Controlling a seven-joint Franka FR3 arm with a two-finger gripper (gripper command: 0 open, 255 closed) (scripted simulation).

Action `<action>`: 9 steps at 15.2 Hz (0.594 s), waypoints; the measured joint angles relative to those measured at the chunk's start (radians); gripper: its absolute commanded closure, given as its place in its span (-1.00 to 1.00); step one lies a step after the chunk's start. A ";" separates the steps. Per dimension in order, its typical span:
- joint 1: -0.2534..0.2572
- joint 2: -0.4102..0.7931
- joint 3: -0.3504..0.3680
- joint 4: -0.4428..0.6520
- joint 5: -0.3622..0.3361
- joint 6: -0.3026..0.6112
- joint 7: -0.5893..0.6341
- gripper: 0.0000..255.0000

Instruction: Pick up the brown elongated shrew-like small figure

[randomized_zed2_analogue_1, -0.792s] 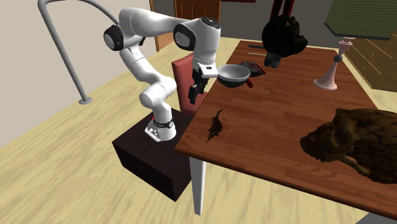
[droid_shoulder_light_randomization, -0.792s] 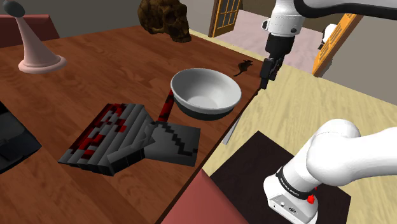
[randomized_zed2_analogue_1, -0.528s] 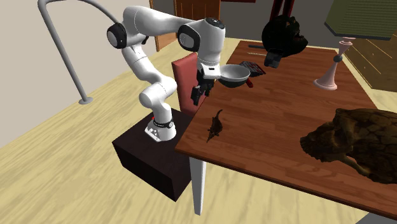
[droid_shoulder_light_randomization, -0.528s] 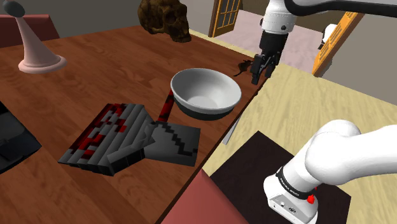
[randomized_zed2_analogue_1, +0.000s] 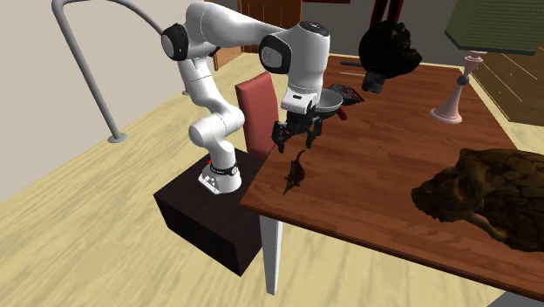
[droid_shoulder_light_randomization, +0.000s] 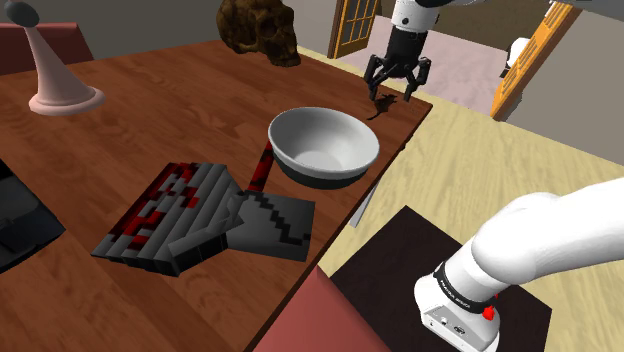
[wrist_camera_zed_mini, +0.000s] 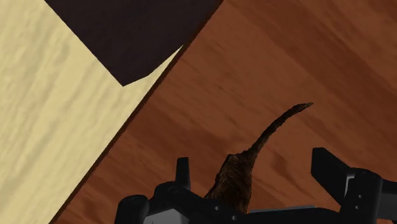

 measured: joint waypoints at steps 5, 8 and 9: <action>-0.045 0.045 0.008 0.017 -0.015 0.054 0.140 -1.00; -0.045 0.043 0.010 -0.024 -0.015 0.093 0.150 -1.00; -0.047 0.047 0.007 -0.035 -0.016 0.108 0.147 -1.00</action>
